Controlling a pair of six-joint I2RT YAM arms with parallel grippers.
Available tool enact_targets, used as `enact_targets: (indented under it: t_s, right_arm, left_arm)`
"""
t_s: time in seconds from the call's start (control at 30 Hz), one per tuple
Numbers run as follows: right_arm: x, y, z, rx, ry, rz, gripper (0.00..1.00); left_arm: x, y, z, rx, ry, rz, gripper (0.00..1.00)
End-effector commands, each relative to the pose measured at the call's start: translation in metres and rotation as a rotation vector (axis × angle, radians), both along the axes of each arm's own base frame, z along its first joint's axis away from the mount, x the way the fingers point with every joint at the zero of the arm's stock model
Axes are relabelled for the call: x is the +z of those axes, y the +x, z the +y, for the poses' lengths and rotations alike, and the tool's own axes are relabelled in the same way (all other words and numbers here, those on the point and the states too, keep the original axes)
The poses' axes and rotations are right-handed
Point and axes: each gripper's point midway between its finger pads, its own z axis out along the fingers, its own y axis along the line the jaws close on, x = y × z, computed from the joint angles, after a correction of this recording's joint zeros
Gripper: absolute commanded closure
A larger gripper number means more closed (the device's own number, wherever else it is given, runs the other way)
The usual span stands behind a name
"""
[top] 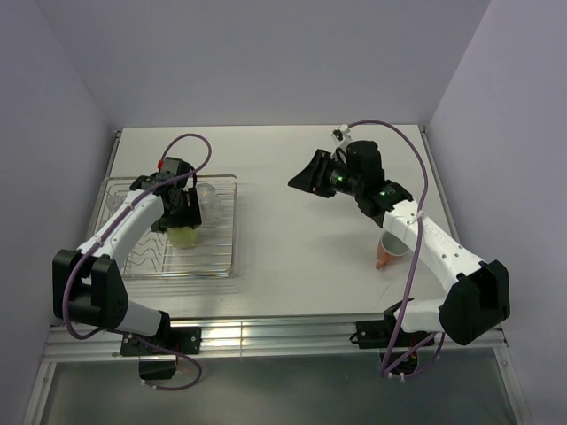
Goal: Load the cups into the dish rack
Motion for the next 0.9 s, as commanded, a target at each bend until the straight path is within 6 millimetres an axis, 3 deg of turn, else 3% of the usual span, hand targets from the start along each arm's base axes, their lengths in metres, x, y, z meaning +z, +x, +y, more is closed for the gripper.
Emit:
enact_targets:
  t_s: [0.0, 0.07, 0.3, 0.57, 0.87]
  right_arm:
    - [0.022, 0.006, 0.002, 0.015, 0.017, -0.064, 0.51]
    - [0.021, 0.006, 0.002, 0.013, 0.017, -0.062, 0.51]
    - [0.019, 0.007, 0.003, 0.018, 0.015, -0.058, 0.51]
    - [0.02, 0.007, 0.003, 0.017, 0.018, -0.057, 0.51]
    - [0.019, 0.007, 0.003, 0.017, 0.017, -0.056, 0.51]
  left_arm:
    - [0.005, 0.012, 0.002, 0.013, 0.013, -0.054, 0.68]
    - [0.004, 0.011, 0.004, 0.018, 0.023, -0.054, 0.58]
    - [0.006, 0.011, 0.009, 0.033, 0.047, -0.064, 0.35]
    - [0.011, 0.013, 0.01, 0.043, 0.047, -0.091, 0.24]
    - [0.018, 0.017, 0.009, 0.042, 0.035, -0.12, 0.2]
